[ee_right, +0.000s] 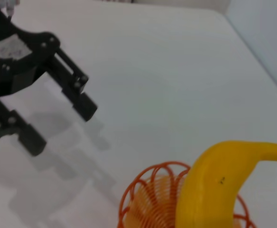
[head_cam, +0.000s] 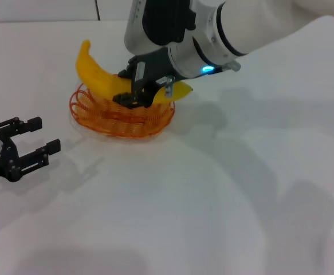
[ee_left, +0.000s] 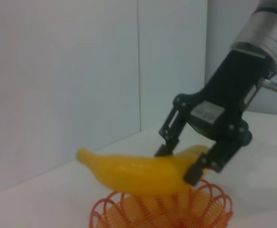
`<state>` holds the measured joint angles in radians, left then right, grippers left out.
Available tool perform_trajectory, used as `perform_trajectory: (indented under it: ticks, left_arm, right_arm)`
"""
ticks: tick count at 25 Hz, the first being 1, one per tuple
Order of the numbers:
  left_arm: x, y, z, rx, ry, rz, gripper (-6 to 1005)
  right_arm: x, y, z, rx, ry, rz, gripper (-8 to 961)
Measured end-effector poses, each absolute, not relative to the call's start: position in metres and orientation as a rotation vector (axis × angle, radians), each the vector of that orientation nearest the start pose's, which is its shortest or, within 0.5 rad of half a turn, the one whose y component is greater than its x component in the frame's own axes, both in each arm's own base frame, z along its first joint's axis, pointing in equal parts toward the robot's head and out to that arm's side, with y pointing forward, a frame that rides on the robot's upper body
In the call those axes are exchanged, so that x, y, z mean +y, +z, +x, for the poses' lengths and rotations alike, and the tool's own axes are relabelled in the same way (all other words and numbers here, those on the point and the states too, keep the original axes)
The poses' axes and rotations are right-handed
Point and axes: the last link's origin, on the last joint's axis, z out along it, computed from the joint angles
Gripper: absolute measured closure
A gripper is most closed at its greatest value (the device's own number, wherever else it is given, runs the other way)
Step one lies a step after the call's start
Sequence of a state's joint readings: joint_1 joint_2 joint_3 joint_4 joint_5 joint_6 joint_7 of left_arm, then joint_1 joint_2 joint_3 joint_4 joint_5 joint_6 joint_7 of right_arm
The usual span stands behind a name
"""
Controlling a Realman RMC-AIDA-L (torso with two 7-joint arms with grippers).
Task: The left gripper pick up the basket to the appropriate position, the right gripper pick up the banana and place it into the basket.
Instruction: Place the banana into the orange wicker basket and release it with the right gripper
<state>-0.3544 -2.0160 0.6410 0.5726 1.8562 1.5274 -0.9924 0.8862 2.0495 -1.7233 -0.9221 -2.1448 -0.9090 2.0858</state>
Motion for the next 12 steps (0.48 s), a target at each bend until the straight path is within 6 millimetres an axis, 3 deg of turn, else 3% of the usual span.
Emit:
perform_trajectory:
  ticks: [12]
  left_arm:
    - [0.2952,0.0273,-0.3253,-0.391,-0.64,-2.505,362]
  right_arm:
    - [0.4047,-0.1042,0.0953,0.063,-0.159,-2.825,469]
